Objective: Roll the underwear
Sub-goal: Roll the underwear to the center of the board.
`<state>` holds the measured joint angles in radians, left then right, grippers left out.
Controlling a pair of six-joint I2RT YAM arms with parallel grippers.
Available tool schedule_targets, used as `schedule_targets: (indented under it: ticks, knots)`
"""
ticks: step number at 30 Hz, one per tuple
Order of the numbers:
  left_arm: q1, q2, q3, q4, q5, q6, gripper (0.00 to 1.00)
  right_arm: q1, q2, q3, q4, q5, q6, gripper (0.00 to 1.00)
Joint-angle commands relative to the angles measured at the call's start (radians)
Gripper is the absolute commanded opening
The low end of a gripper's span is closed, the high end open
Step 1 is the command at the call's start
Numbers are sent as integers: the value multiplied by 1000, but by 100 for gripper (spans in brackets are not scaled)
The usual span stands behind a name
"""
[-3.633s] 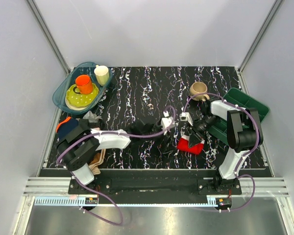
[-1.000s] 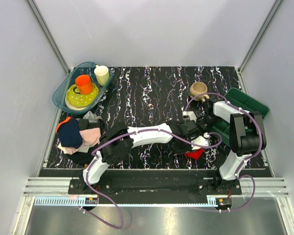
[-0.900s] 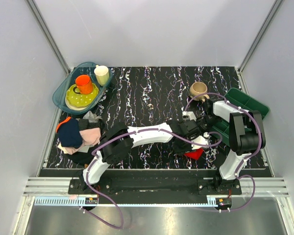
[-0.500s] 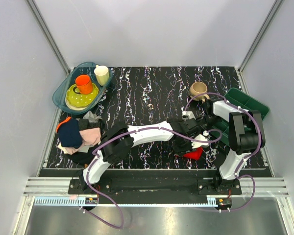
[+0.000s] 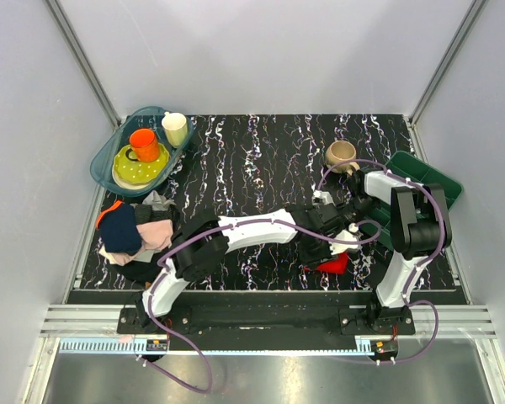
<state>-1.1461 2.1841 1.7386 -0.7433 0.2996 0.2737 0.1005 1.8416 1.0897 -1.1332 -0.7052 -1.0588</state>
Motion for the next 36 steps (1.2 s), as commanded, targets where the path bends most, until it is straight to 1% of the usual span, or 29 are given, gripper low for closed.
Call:
schedule_targets:
  ticks: [1, 3, 9, 14, 18, 22, 26, 27, 31, 32, 36]
  knots:
    - [80, -10, -106, 137, -109, -106, 31, 27, 31, -10, -275, -146, -129, 85]
    - [80, -27, -161, 195, -109, -119, 31, 25, 42, -17, -254, -146, -122, 87]
    - [80, -79, -307, 346, -116, -152, 29, 24, 18, -27, -146, -123, -17, 87]
    - [80, -109, -396, 442, -128, -183, 29, 19, -7, -19, -123, -100, 10, 87]
    - [80, -113, -419, 458, -132, -202, 29, 19, 5, -22, -137, -83, -13, 88]
    - [86, -104, -406, 452, -120, -223, 29, 19, 10, -40, -186, -94, -88, 88]
    - [89, -104, -402, 453, -116, -237, 29, 19, -2, -57, -203, -91, -121, 88]
    - [91, -110, -410, 456, -116, -235, 29, 15, -5, -59, -195, -89, -112, 88]
    - [89, -138, -455, 499, -111, -229, 29, -22, -45, -38, -91, -77, 25, 88]
    - [89, -141, -464, 515, -111, -226, 29, -33, -53, -28, -64, -83, 42, 88]
    - [88, -155, -504, 544, -116, -215, 29, -58, -82, 27, -46, -97, 77, 88]
